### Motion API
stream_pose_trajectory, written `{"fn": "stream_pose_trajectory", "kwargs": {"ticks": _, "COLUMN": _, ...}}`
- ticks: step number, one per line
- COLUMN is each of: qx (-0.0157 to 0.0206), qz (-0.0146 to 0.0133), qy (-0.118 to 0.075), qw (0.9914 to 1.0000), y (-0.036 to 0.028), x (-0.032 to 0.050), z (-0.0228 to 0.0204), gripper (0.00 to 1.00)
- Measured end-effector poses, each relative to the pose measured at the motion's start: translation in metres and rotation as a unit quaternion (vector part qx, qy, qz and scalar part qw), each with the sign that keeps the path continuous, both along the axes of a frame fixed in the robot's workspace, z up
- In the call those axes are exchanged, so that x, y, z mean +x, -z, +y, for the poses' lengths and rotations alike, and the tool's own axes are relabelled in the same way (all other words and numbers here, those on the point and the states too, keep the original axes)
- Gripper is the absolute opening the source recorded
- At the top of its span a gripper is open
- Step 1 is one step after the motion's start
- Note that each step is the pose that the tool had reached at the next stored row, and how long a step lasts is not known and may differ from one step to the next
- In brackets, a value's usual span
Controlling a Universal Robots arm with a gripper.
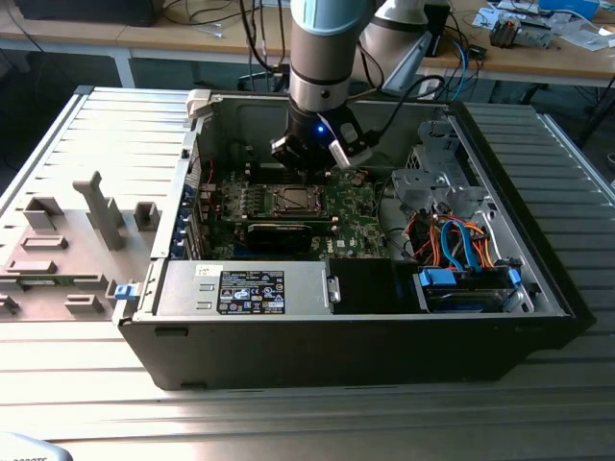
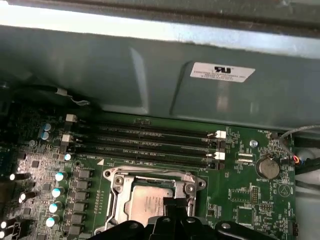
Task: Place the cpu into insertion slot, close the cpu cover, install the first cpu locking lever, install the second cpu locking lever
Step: 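Install the second cpu locking lever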
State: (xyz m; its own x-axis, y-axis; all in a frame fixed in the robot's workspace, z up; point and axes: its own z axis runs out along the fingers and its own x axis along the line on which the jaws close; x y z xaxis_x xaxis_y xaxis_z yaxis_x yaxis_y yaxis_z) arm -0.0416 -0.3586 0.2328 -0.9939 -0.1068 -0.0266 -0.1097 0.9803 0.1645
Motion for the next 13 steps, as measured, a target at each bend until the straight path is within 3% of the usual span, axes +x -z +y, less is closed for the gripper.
{"fn": "stream_pose_trajectory", "kwargs": {"ticks": 2, "qx": 0.0008, "qz": 0.0000, "qy": 0.000, "qw": 1.00000, "y": 0.0002, "x": 0.0000, "z": -0.0085, "gripper": 0.11}}
{"fn": "stream_pose_trajectory", "kwargs": {"ticks": 4, "qx": 0.0016, "qz": 0.0000, "qy": 0.000, "qw": 1.00000, "y": 0.0006, "x": -0.0002, "z": -0.0223, "gripper": 0.11}}
{"fn": "stream_pose_trajectory", "kwargs": {"ticks": 6, "qx": 0.0018, "qz": 0.0000, "qy": 0.000, "qw": 1.00000, "y": 0.0010, "x": -0.0009, "z": -0.0327, "gripper": 0.11}}
{"fn": "stream_pose_trajectory", "kwargs": {"ticks": 13, "qx": 0.0018, "qz": 0.0000, "qy": 0.000, "qw": 1.00000, "y": 0.0016, "x": -0.0070, "z": -0.0423, "gripper": 0.11}}
